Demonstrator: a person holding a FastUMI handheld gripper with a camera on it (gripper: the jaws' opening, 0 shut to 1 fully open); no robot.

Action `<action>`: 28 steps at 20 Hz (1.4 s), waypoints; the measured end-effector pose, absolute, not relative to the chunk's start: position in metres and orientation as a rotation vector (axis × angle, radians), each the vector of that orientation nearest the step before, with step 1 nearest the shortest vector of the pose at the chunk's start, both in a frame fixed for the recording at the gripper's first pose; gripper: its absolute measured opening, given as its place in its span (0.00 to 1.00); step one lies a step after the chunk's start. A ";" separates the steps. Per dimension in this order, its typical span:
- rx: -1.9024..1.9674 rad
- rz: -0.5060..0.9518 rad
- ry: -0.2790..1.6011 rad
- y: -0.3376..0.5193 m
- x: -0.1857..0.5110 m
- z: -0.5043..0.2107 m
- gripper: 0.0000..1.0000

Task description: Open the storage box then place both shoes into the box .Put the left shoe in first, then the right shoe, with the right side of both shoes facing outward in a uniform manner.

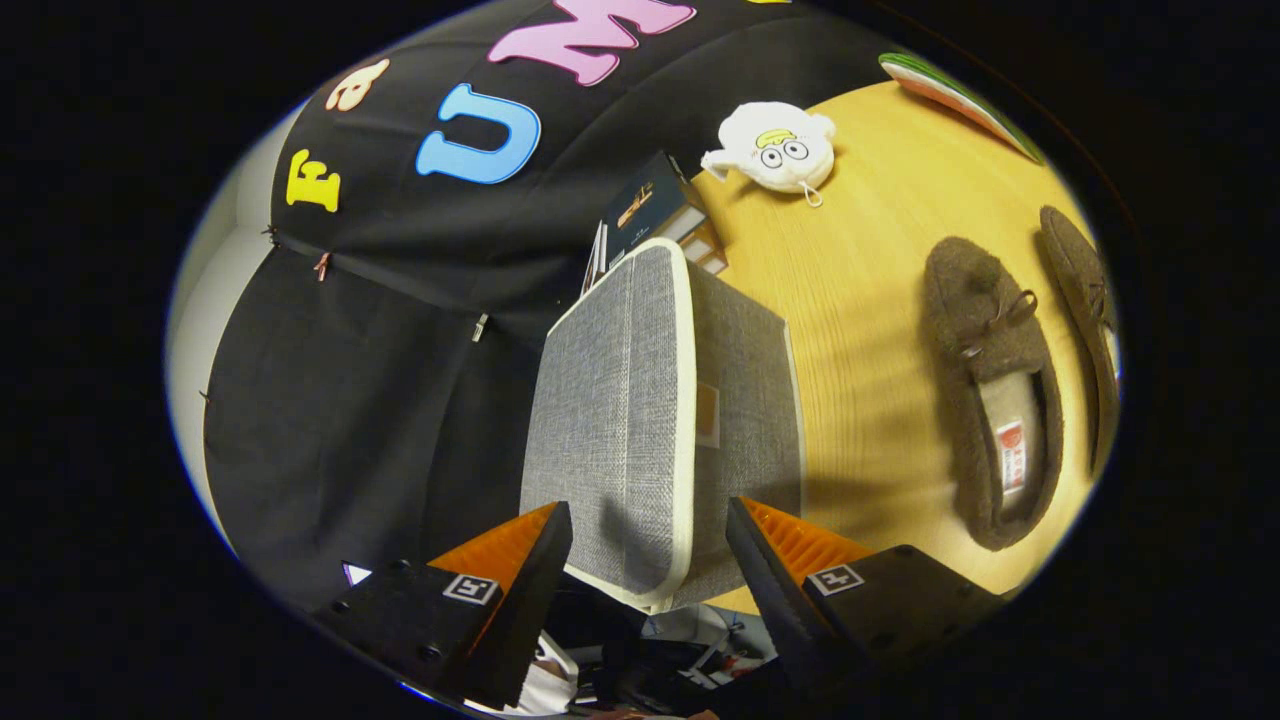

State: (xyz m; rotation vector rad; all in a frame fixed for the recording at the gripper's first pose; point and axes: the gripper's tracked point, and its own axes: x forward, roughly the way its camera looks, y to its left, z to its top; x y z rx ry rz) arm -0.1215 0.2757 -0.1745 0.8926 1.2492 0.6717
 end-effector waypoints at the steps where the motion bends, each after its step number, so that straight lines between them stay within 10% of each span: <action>1: 0.892 0.662 1.258 0.276 -0.120 -0.178 0.90; 6: 0.927 0.645 1.286 0.273 -0.118 -0.176 0.46; 10: 0.924 0.660 1.303 0.271 -0.121 -0.177 0.45; 12: 0.948 0.664 1.311 0.273 -0.119 -0.175 0.17; 28: 0.839 0.768 1.237 0.288 -0.106 -0.105 0.05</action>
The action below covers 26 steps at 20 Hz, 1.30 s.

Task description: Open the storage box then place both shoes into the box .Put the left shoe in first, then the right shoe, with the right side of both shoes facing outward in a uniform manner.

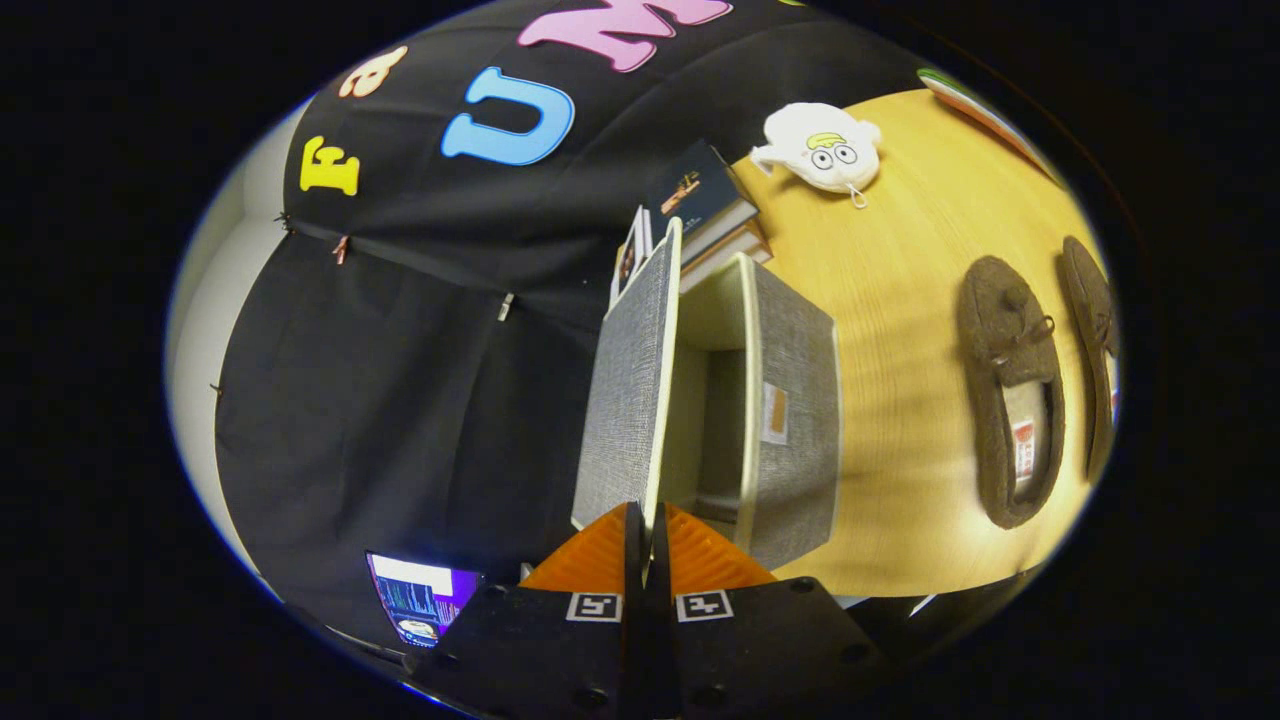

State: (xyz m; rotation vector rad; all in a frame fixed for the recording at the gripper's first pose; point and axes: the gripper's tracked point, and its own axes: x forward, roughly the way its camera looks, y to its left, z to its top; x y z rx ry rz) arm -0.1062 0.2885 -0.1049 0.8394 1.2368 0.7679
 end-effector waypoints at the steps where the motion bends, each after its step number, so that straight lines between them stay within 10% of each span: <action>1: 0.818 0.783 1.228 0.293 -0.103 -0.097 0.05; 26: 0.584 1.045 1.146 0.544 -0.145 -0.030 0.06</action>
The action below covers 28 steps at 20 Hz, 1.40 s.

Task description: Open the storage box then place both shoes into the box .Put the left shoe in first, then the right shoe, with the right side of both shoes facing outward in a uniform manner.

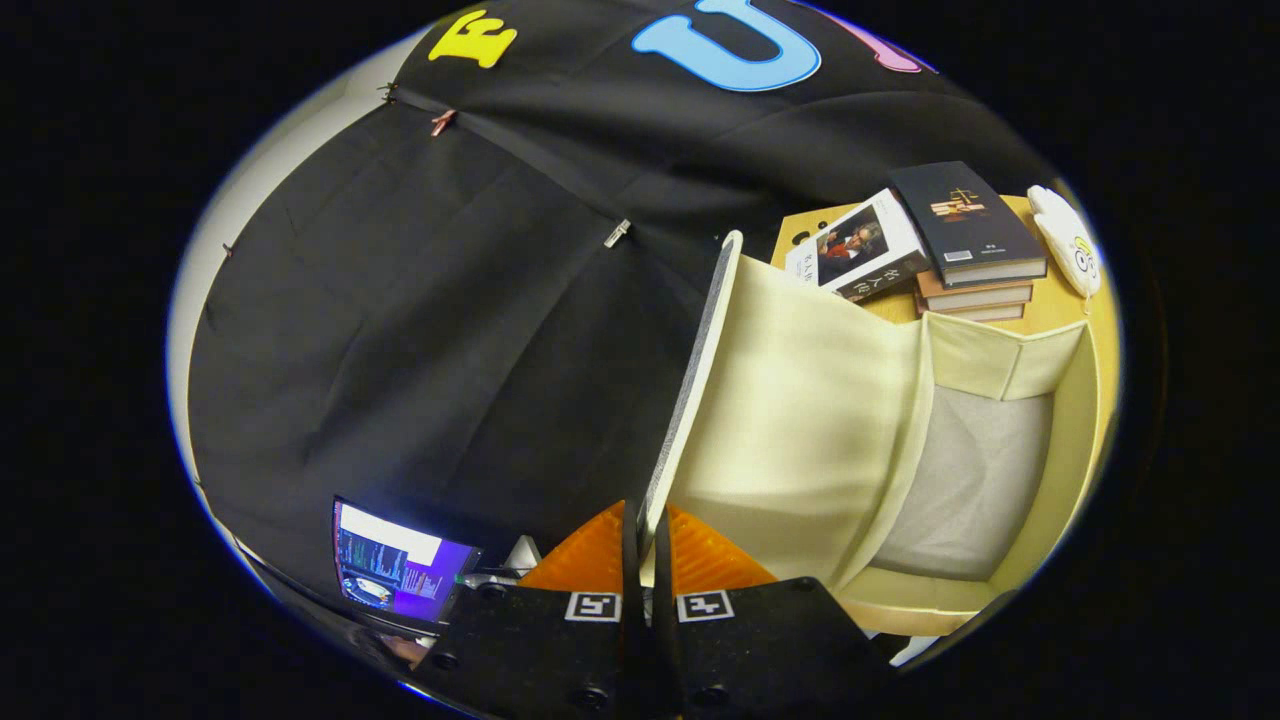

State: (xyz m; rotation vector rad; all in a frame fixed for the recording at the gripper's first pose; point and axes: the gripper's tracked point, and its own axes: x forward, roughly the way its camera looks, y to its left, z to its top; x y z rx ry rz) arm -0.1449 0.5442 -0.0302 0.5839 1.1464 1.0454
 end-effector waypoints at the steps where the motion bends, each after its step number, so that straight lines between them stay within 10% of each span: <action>1: 0.578 1.044 1.147 0.549 -0.146 -0.032 0.06; 6: 0.542 0.995 1.086 0.553 -0.131 -0.038 0.15; 9: 0.533 0.931 0.995 0.528 -0.103 -0.030 1.00; 18: 0.246 0.681 0.664 0.346 -0.032 -0.035 0.98; 28: 0.048 0.320 0.698 0.140 -0.022 -0.108 0.99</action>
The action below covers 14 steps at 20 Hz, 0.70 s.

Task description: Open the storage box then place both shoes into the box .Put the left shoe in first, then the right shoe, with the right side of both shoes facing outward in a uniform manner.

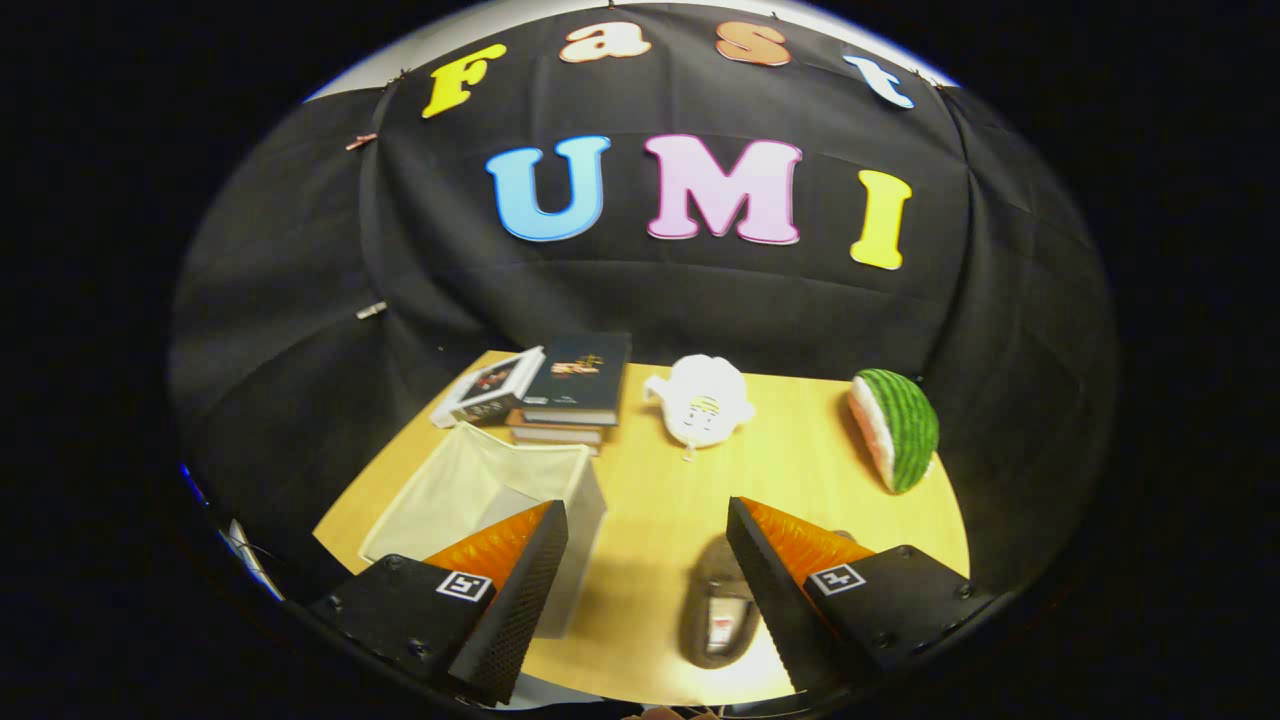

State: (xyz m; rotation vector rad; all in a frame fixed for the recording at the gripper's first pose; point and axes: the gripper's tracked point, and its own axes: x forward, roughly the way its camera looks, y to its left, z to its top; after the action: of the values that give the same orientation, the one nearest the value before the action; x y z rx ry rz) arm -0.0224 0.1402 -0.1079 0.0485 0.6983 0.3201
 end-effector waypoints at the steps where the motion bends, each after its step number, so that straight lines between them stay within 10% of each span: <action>1: 0.051 0.302 0.720 0.126 -0.025 -0.117 0.99; 14: -0.055 0.355 0.966 0.065 -0.051 -0.270 0.99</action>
State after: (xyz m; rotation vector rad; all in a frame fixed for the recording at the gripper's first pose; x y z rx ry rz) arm -0.0505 0.0649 -0.2699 -0.0549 0.9661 0.3547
